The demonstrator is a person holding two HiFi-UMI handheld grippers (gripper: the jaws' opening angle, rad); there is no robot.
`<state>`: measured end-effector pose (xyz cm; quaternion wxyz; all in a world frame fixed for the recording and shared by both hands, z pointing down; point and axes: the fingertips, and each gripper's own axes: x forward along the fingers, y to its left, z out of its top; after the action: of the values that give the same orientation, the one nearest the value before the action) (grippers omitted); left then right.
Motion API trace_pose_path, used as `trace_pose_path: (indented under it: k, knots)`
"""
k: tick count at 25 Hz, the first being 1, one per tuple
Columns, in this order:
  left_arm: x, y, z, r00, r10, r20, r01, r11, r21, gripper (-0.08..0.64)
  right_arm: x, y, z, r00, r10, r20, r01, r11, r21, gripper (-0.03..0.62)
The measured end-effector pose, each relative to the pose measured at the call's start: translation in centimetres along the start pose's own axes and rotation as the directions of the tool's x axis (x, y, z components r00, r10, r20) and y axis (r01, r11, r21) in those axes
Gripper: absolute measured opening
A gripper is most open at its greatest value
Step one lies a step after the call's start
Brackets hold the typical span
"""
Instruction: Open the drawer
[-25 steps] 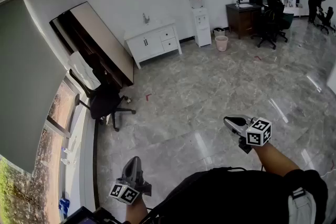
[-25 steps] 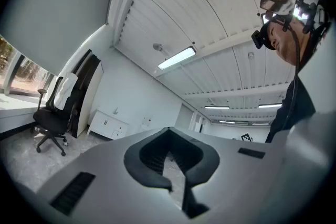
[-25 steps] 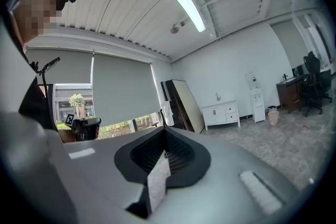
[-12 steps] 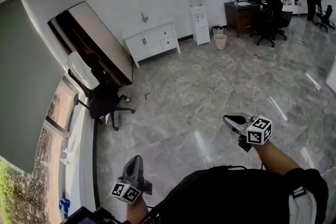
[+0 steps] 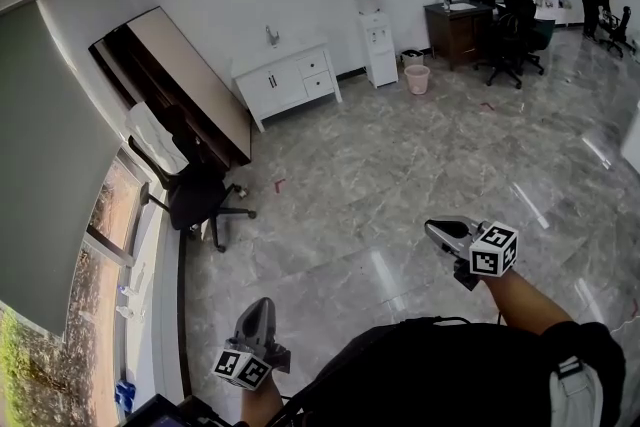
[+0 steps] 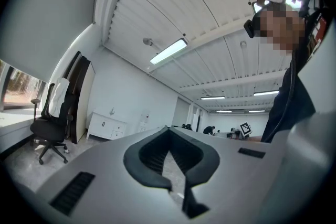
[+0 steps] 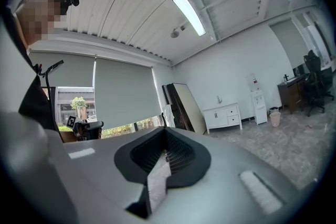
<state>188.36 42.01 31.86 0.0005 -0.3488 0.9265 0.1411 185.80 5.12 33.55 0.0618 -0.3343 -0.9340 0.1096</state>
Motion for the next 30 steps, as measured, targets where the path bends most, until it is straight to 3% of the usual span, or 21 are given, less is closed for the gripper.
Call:
trace_pose_path:
  k: [6,23,30]
  knots:
    - [1.4,-1.5,-0.7,1.000,-0.016,0.008,0.016,1.000,-0.003,-0.009,-1.4,-1.1,0.2,1.000,0.015,0.006,-0.015,1.000,0.006,0.000]
    - [7.8,-11.6,-3.7,0.999,-0.009,-0.040,0.009,1.000,0.001,-0.009,-8.9,-8.1,0.7,0.999,0.051,0.001,-0.051,0.997,0.050,0.000]
    - [9.0,-10.7,-4.3,0.998,-0.013,-0.058,0.013,1.000,-0.006,-0.008,-7.3,-9.2,0.0,0.998,0.055,-0.007,-0.054,0.996,0.068,0.000]
